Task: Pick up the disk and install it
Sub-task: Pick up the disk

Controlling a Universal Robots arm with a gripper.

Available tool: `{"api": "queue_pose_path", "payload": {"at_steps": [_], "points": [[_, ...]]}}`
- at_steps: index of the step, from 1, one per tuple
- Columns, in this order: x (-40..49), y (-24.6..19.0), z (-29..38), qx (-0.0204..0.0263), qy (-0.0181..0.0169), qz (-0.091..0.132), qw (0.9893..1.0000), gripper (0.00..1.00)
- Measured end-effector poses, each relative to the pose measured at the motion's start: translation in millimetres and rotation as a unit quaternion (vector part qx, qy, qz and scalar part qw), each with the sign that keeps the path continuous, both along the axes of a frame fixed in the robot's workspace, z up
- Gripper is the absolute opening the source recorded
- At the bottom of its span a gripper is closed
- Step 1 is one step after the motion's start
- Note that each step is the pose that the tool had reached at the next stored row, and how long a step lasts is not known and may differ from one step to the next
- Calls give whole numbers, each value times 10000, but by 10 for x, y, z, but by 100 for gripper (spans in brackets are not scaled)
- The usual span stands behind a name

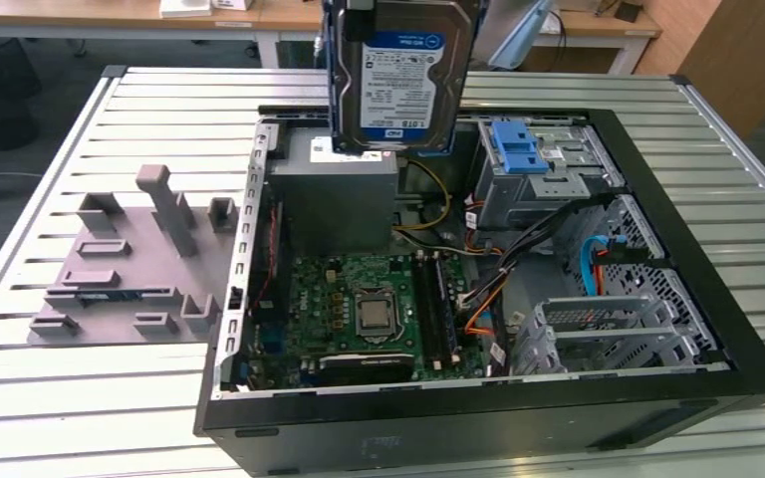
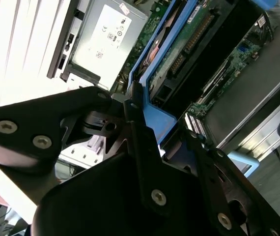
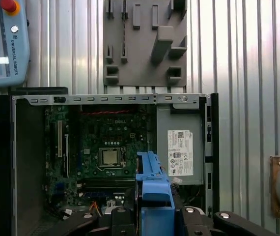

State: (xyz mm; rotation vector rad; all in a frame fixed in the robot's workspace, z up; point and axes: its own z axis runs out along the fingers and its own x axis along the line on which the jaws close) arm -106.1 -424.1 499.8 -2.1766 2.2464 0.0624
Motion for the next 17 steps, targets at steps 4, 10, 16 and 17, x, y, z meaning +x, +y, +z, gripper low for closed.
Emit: {"api": "queue_pose_path", "payload": {"at_steps": [4, 10, 16, 17], "points": [[29, -71, -12, 0, 0, 0, 10000, 36], [56, -205, -28, 0, 0, -1, 10000, 36], [206, -272, -38, -1, 0, 0, 10000, 36], [214, -280, -40, 0, 0, 0, 10000, 36]]}}
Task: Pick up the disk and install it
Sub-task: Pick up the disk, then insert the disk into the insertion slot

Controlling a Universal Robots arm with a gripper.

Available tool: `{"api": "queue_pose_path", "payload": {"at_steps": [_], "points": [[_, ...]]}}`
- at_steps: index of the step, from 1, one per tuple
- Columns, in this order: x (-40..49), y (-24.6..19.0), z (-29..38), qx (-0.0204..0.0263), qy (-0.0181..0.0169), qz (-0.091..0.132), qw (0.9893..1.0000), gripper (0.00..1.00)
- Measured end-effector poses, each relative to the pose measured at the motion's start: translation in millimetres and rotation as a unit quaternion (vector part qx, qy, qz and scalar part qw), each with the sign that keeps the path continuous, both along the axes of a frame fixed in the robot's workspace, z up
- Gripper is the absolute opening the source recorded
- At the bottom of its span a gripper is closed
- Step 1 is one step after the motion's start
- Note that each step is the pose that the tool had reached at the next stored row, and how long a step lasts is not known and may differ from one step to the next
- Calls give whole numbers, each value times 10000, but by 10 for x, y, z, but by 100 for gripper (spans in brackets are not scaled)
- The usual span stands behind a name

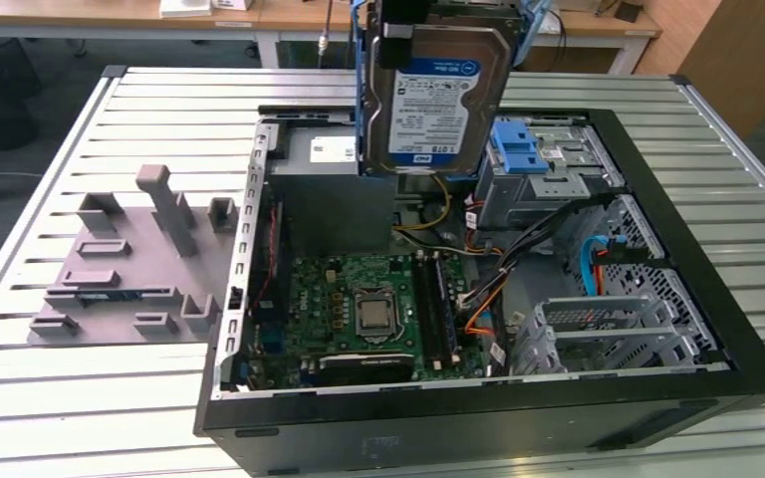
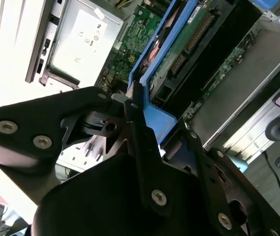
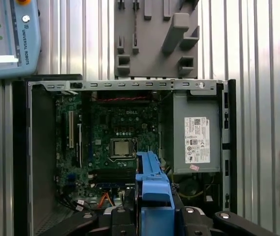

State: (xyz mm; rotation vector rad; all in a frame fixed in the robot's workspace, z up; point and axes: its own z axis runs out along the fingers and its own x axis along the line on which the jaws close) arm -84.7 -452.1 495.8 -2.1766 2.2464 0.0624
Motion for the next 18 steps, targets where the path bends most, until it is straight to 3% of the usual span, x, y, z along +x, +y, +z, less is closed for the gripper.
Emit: {"api": "queue_pose_path", "payload": {"at_steps": [18], "points": [[1, -26, 0, -1, 0, 1, 10000, 36]]}}
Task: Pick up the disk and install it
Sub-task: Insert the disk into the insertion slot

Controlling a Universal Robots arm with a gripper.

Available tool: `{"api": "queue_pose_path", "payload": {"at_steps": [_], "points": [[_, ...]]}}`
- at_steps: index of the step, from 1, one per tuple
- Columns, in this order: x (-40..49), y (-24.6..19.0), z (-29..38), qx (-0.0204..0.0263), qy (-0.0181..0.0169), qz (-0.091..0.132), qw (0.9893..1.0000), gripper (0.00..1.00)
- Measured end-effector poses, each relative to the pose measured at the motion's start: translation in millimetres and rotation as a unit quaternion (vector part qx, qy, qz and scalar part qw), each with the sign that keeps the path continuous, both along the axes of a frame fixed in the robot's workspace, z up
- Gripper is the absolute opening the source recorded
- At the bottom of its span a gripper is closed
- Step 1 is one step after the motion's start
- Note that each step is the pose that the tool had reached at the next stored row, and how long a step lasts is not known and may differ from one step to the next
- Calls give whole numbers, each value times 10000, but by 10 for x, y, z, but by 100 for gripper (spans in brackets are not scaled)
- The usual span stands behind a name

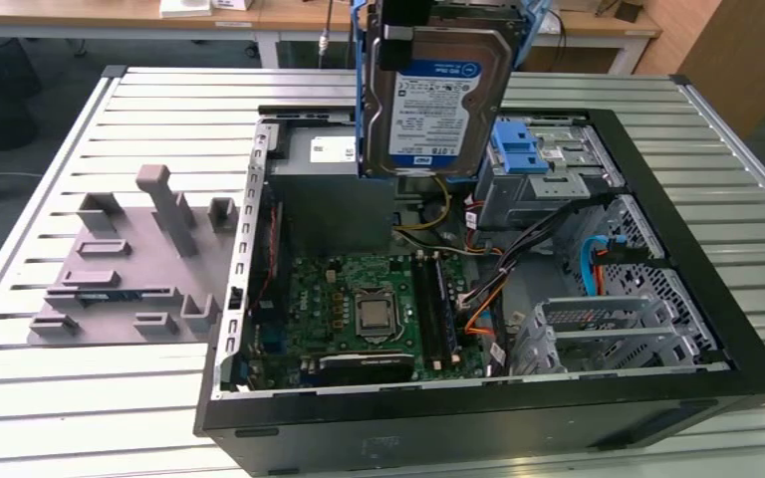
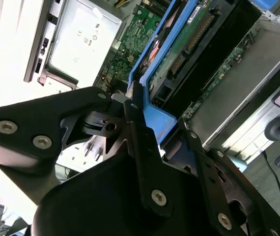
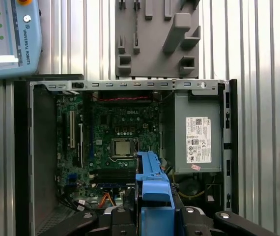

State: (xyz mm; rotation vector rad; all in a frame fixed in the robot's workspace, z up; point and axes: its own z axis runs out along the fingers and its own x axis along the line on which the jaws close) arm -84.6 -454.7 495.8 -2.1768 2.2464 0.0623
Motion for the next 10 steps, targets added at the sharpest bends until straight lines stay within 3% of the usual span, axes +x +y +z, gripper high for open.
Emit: {"api": "queue_pose_path", "payload": {"at_steps": [3, 10], "points": [[0, -59, -2, 0, 0, -1, 10000, 36], [4, -353, -24, 1, 0, -1, 10000, 36]]}}
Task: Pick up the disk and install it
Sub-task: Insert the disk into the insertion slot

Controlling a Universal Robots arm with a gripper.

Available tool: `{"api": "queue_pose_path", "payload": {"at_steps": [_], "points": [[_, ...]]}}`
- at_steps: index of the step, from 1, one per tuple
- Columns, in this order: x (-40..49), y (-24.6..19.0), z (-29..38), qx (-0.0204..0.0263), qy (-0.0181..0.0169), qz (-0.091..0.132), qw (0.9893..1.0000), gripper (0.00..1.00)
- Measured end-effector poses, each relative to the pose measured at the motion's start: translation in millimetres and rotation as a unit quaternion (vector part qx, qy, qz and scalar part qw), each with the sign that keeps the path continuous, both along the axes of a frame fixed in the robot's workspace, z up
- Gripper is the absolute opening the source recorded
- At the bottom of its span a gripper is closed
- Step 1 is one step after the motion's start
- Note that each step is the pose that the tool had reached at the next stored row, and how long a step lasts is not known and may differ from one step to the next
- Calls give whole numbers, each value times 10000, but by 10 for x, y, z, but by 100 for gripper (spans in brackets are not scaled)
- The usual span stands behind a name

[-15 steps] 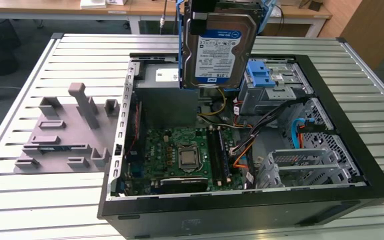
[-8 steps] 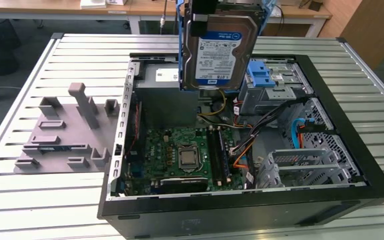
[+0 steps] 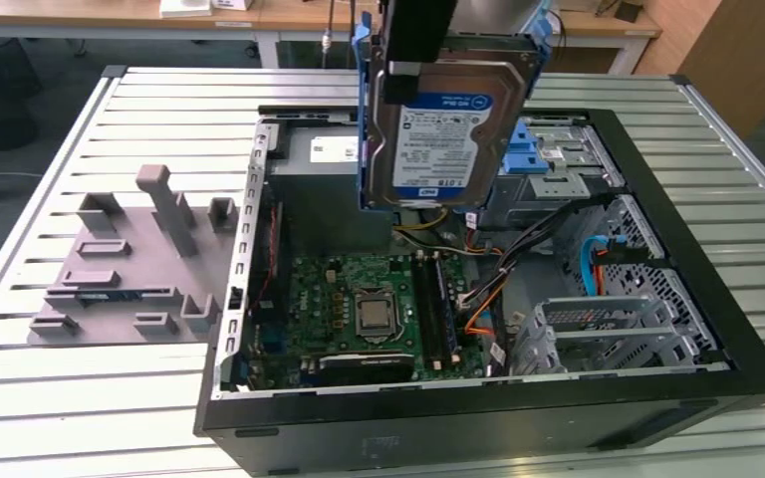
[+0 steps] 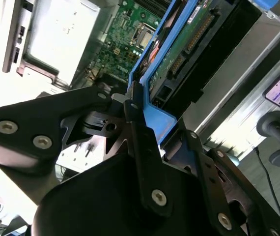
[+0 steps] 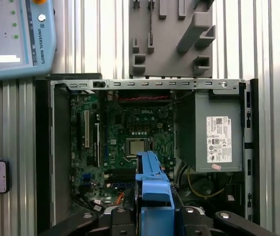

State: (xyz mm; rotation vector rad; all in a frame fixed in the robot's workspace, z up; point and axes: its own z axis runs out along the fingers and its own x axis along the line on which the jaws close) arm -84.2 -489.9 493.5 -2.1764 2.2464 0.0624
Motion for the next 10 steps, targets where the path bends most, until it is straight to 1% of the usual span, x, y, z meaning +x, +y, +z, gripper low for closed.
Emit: {"api": "queue_pose_path", "payload": {"at_steps": [2, 6, 9, 10], "points": [[33, -32, -4, -1, 1, 1, 10000, 36], [127, -50, -16, -2, -2, 2, 10000, 36], [134, -82, -32, -1, -49, 10, 10000, 36], [134, -108, -38, -1, -66, 12, 10000, 36]]}}
